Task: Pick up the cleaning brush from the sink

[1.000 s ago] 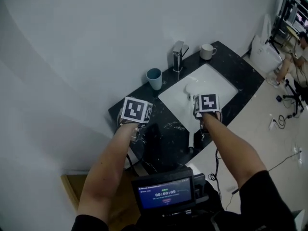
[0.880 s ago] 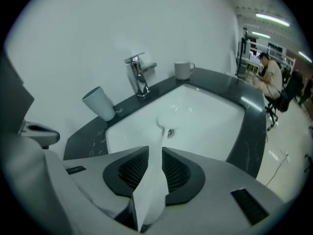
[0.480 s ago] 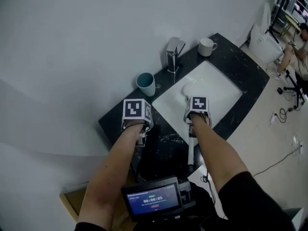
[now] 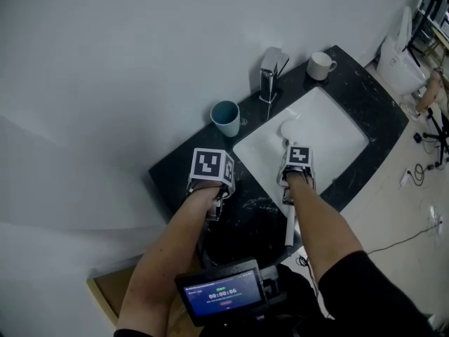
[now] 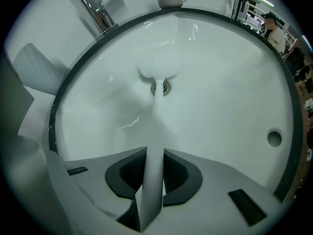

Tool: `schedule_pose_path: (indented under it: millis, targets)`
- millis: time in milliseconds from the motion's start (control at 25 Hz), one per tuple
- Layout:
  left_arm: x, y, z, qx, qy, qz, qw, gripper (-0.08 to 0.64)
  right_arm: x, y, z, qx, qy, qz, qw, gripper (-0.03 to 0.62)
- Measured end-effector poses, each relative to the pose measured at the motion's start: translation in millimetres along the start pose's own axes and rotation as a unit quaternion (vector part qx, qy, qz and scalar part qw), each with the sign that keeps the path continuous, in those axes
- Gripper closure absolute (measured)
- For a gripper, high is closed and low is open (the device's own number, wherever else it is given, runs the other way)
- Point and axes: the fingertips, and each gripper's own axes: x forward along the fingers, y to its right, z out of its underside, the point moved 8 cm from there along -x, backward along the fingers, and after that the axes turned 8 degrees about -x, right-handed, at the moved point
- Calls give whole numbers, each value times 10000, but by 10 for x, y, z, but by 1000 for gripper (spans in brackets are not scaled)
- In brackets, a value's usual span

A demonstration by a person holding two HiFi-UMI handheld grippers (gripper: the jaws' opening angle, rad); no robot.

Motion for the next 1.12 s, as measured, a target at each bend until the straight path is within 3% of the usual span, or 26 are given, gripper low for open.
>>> schedule_pose_path:
  millis: [160, 360, 520, 680, 760, 880, 1000, 1120]
  targets:
    - [-78, -12, 108, 1, 146, 4, 9999, 548, -64, -15, 29, -213, 92, -2, 9997, 555]
    - [-607, 167, 210, 357, 998, 276, 9940, 548, -537, 32, 195, -320, 297, -155, 9989, 555]
    - [-1152, 397, 342, 745, 1641, 242, 9833, 548, -1226, 9, 351, -496, 988, -413, 9930, 555]
    - [-1562, 714, 527, 1421, 2358, -147, 9612, 548, -1859, 159, 503, -1003, 1713, -913, 9758, 555]
    - [-1679, 868, 612, 1201, 2767, -230, 9531, 549, -2103, 371, 503, -1213, 2057, -1217, 9634, 555]
    - [-1636, 1156, 805, 505, 3288, -168, 9429, 549, -2267, 861, 498, -1471, 2411, -1464, 9480, 555]
    - [-1510, 1633, 1000, 141, 3877, -162, 9215, 549, -2421, 1373, 465, -1896, 2687, -1812, 9268, 555]
    - [-1461, 2227, 1213, -118, 4481, -187, 8937, 548, -2750, 1871, 400, -2511, 2985, -2068, 8973, 555]
